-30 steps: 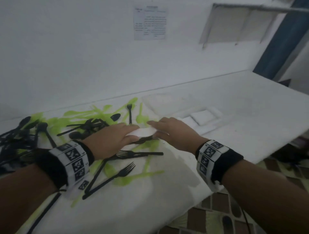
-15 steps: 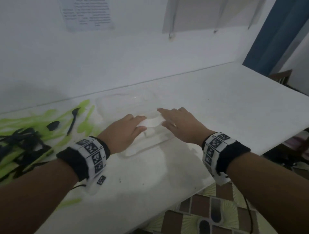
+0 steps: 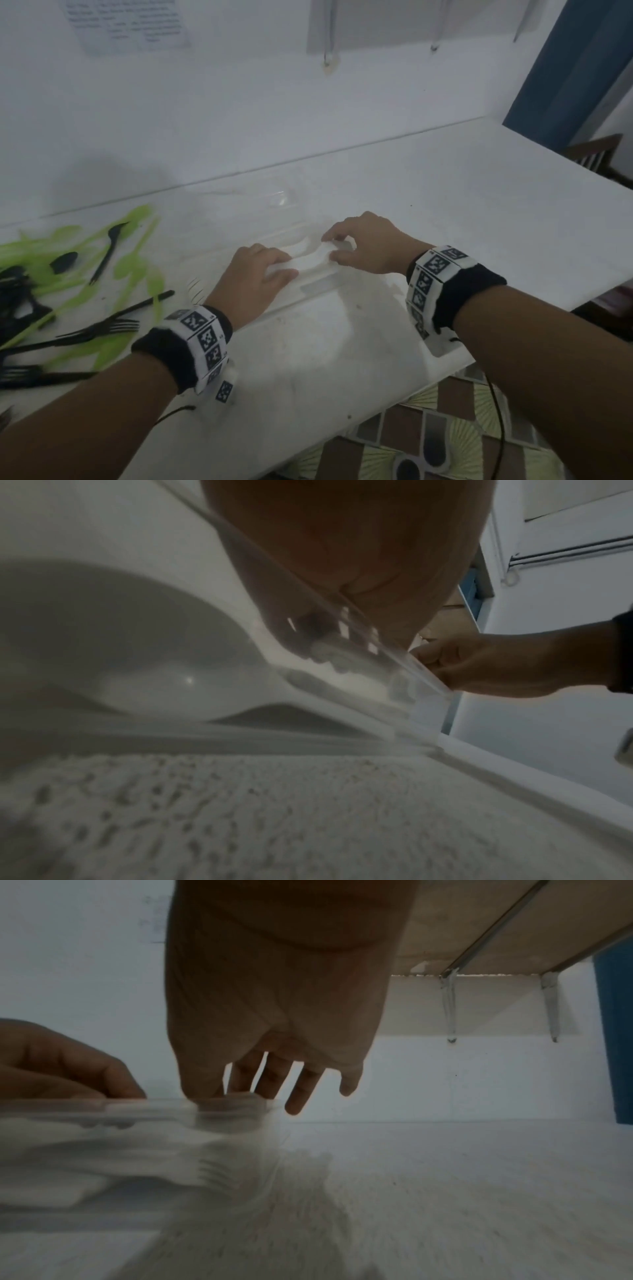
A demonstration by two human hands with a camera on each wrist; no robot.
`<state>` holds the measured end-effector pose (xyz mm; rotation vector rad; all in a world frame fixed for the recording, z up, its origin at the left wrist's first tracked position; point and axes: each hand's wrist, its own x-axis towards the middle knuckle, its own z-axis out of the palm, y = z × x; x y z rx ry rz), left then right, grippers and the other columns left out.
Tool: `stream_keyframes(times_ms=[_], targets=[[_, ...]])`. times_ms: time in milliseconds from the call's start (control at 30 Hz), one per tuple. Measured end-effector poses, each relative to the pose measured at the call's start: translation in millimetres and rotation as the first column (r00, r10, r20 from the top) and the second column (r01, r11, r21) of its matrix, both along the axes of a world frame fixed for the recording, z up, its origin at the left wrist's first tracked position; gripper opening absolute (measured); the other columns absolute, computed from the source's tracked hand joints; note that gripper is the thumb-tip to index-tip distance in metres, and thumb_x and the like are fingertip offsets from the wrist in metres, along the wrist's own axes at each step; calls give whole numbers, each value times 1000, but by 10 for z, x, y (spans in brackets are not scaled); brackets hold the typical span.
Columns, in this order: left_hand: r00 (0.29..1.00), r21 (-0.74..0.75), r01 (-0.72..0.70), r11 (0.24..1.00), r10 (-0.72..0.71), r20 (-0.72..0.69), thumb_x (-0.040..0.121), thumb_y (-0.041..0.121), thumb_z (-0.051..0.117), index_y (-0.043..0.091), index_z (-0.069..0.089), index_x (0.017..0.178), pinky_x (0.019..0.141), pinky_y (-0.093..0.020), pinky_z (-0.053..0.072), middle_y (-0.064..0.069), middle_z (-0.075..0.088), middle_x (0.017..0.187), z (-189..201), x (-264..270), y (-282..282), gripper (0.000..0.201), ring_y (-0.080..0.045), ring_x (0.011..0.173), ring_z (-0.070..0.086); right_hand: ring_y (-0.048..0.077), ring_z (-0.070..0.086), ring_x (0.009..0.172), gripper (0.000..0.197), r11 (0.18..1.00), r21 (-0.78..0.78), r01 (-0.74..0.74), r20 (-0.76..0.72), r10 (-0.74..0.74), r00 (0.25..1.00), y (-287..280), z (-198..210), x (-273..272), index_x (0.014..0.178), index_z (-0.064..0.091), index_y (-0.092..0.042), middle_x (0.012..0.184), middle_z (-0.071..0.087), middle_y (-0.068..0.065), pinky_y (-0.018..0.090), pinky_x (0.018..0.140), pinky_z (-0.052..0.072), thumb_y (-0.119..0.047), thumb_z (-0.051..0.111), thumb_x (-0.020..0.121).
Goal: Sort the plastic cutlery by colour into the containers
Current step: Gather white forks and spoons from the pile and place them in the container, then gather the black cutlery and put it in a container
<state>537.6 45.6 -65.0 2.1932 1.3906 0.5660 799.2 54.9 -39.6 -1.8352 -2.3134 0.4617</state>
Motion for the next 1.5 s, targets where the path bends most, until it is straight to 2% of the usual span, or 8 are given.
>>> stream_keyframes(times_ms=[233,400,767,1033,1200,1300,1367,1500], targets=[[999,-115,-23,993,26,24,85,46,77,30,76,110,95,-31,47,13,68,110,33,-5,106,30,-6,102,61,7,60,103,32,975,-215,-49,6,51,999,243,206,26,111,70,-43,102,67,-24,40,102,45,-58,75,83],[998,-149,-18,989,26,51,84,49,78,31,80,106,89,-26,48,17,70,103,47,-10,98,29,1,93,61,6,61,101,36,985,-166,-34,68,46,997,248,154,-46,99,69,-43,98,66,-24,37,100,42,-75,57,86],[998,-195,0,981,12,56,91,44,73,33,78,103,94,-27,51,19,74,96,31,-4,94,17,4,93,65,5,56,85,40,994,-106,-22,176,40,983,206,152,-145,89,65,-32,91,66,-17,38,96,36,-66,43,97],[993,-54,-91,994,95,70,94,38,68,36,68,108,70,-16,40,13,64,89,318,-216,115,14,-1,77,57,12,59,91,31,980,185,76,-220,-34,975,162,268,-391,112,61,-28,104,62,-7,37,87,51,-55,56,97],[968,49,-246,968,248,-31,94,30,63,32,69,88,59,-27,38,7,61,64,855,-873,117,9,-9,60,55,25,67,82,24,998,6,68,-518,-55,853,186,569,-1015,106,53,-24,87,72,7,42,78,54,-46,54,97],[915,17,-370,929,368,-164,94,42,65,31,67,104,69,-30,41,6,65,85,1047,-1459,74,15,-17,81,60,18,67,92,34,996,-60,-62,-557,18,830,224,665,-1537,121,51,-27,96,70,1,33,75,50,-52,53,99],[884,-89,-422,902,389,-259,93,50,66,28,53,137,89,-34,48,-1,65,123,1089,-1876,6,51,-21,110,62,13,62,103,48,982,-92,-166,-530,93,843,241,691,-1934,136,46,-28,113,66,-4,29,82,46,-57,53,99],[840,-211,-502,839,416,-348,92,58,64,25,21,160,107,-36,40,-5,45,155,1094,-2566,-261,87,-25,138,47,22,59,116,65,943,-134,-306,-442,219,870,239,643,-2743,148,38,-33,137,56,0,39,102,48,-65,56,95]])
